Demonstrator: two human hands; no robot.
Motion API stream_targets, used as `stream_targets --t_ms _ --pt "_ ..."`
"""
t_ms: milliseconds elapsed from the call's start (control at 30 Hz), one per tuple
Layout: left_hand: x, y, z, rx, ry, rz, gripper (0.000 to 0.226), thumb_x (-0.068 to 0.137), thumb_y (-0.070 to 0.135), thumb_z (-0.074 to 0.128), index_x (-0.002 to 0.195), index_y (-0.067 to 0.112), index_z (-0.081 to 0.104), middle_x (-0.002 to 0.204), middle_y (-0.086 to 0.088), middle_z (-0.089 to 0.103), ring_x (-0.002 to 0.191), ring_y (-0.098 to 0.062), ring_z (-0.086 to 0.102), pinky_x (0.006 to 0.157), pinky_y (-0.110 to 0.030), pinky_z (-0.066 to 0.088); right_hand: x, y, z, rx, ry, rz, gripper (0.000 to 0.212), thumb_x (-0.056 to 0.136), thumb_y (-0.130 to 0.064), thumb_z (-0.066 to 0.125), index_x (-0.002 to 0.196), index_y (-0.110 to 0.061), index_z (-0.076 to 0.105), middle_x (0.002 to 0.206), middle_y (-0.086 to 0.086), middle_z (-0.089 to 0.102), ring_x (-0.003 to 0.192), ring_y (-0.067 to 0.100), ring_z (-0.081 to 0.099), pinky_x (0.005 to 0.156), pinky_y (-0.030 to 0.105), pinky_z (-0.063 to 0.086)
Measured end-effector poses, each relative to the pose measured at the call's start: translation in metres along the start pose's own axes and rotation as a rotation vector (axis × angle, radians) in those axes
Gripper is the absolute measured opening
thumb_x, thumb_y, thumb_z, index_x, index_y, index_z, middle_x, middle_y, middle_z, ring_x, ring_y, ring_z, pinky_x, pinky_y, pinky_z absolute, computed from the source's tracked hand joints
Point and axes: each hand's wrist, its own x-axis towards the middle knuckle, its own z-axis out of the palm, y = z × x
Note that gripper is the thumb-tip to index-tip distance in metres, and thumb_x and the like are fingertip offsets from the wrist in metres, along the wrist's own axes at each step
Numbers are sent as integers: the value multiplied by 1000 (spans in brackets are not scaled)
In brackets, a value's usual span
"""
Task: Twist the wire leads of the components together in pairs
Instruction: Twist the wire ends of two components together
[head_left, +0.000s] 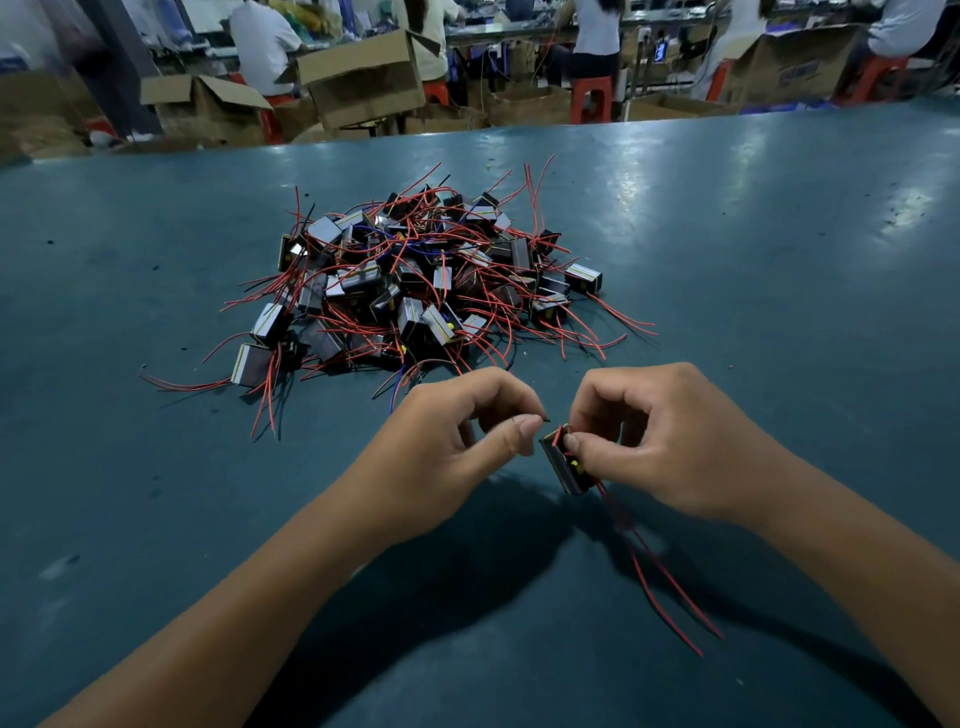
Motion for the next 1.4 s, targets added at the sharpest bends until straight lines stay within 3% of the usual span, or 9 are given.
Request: stream_targets --t_ms 67,133,200,467,700,967,1033,1133,1400 --pt "0 1 1 -47 -1 -28 5 96 34 60 95 30 64 79 10 67 64 -24 57 55 -36 45 0 1 1 -2 -9 11 21 82 -15 74 68 -23 61 60 -7 64 51 4 54 53 9 36" --pt "0 3 5 -65 -1 -15 6 96 27 62 90 27 64 75 12 63 61 -3 51 57 -18 40 1 2 3 -23 -19 16 21 81 -14 75 68 -23 61 59 -5 62 50 4 51 52 11 35" --pt "0 5 8 -67 -12 -9 7 95 23 64 89 25 64 72 17 60 60 4 50 59 -7 36 0 2 4 -38 -37 23 20 80 -16 75 68 -24 61 60 -5 61 51 4 49 51 13 36" --pt "0 10 6 64 -30 71 6 90 20 72 87 21 67 68 24 57 58 6 50 57 -3 32 3 6 8 -41 -19 119 20 81 -18 73 66 -23 61 53 -6 59 46 3 47 48 14 35" --pt "1 9 0 140 -56 105 9 88 26 74 86 18 70 75 15 59 65 -3 51 60 -12 34 4 12 9 38 -1 168 13 82 -13 65 78 -26 61 65 -3 63 53 8 52 54 27 43" --pt "0 3 -2 139 -61 69 9 87 29 73 86 20 74 74 13 66 64 -2 56 58 -16 36 1 12 4 21 -164 66 15 86 -27 66 96 -37 66 73 -7 64 60 9 56 55 13 39" --pt "-1 2 -4 120 -75 59 9 87 29 73 87 20 74 75 13 67 63 -2 56 56 -17 38 1 11 4 -1 -218 29 12 87 -28 69 93 -38 67 76 -9 62 67 6 57 61 10 37" --pt "-1 2 -7 87 -115 37 9 89 30 72 90 21 75 78 7 70 66 -13 61 54 -35 46 2 11 5 -51 -246 13 14 90 -26 70 88 -39 68 81 -11 63 76 6 60 67 10 39" --pt "-1 1 -13 45 -135 7 5 89 31 72 89 27 74 79 3 70 62 -37 59 54 -49 45 4 14 -2 34 -231 164 12 90 -24 68 79 -27 69 63 -3 69 57 8 63 54 15 43"
